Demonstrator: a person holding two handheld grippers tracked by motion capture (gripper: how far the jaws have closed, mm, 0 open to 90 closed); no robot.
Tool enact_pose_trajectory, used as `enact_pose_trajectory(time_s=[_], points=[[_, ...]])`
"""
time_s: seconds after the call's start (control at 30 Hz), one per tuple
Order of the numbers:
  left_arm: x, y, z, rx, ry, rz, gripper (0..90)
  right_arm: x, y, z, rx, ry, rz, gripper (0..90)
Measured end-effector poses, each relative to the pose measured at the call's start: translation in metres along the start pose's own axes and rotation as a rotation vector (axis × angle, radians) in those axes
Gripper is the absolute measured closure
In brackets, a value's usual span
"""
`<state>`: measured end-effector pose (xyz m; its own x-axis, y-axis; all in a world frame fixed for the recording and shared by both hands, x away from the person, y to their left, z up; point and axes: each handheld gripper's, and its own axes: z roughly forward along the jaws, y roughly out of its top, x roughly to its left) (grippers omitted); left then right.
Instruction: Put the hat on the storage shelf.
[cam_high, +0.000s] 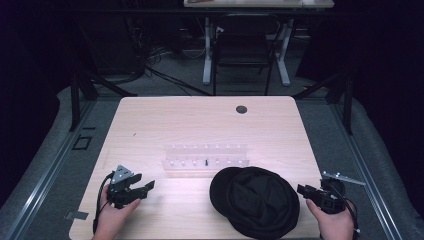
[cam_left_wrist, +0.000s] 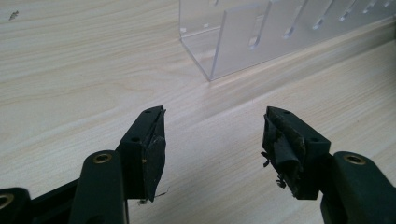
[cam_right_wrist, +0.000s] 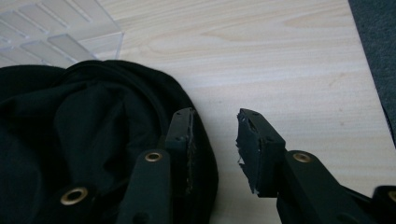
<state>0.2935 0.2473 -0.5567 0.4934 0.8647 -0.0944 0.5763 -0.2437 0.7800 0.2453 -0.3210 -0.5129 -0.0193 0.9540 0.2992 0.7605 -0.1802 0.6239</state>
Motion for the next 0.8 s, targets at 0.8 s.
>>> enact_pose_trajectory(time_s=[0.8], points=[[-0.004,0.0,0.003,0.019,0.003,0.014,39.5,0.002,-0.009,-0.012,0.2,0.043,0.014,63.7]])
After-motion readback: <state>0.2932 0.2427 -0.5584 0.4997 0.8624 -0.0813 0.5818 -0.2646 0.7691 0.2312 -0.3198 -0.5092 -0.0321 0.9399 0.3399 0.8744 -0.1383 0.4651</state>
